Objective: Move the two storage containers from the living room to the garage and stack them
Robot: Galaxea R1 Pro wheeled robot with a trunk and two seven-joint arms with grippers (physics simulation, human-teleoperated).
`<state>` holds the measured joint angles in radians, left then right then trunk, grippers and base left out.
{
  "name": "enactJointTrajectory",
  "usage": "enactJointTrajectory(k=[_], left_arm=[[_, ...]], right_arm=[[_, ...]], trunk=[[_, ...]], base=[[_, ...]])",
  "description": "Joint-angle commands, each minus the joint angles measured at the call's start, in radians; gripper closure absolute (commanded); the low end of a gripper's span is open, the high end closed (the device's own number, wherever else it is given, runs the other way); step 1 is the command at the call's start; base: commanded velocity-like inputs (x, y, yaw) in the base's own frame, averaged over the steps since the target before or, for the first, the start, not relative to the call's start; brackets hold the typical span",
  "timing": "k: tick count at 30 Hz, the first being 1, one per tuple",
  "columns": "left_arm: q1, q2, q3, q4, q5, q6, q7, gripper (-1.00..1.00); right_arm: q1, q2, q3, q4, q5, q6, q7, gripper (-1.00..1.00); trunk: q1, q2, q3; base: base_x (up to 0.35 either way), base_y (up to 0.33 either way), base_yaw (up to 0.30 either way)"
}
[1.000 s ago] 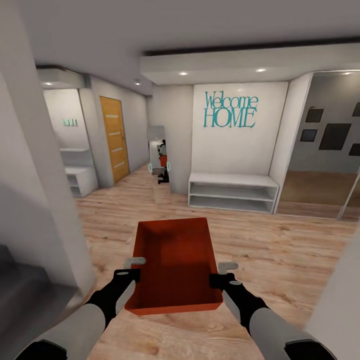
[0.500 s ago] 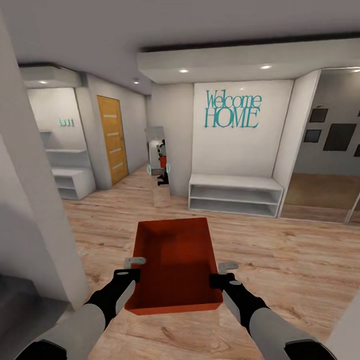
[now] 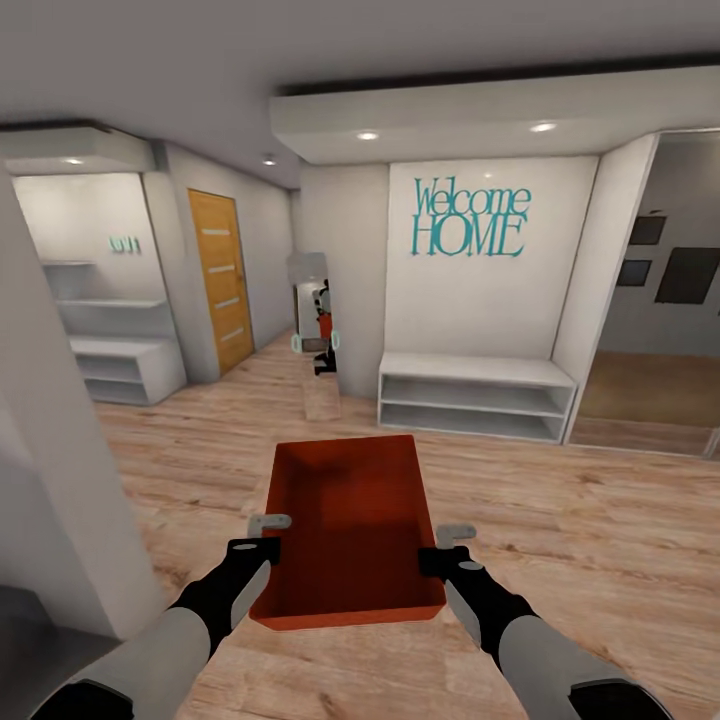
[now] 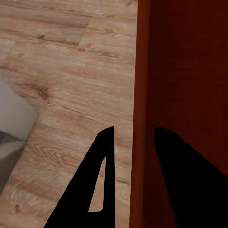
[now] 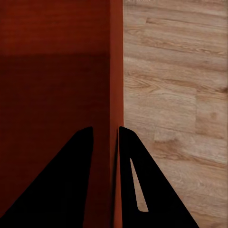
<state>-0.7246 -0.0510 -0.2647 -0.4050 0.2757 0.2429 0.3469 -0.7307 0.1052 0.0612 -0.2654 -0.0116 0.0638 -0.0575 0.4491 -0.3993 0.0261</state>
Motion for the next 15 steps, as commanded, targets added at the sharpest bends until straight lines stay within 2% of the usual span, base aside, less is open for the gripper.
enactJointTrajectory(k=[1,15], left_arm=[[-0.001,0.002,-0.016,-0.005,-0.001,-0.070,0.014,1.00],[-0.001,0.002,-0.015,-0.005,-0.001,-0.070,0.014,1.00]], right_arm=[[0.001,-0.001,0.026,0.002,-0.019,0.007,-0.008,1.00],[0.001,0.000,0.026,0.003,-0.019,0.007,-0.008,1.00]], trunk=[[0.001,-0.001,0.000],[0.001,-0.001,0.000]], base=[[0.322,0.000,0.000],[0.322,0.000,0.001]])
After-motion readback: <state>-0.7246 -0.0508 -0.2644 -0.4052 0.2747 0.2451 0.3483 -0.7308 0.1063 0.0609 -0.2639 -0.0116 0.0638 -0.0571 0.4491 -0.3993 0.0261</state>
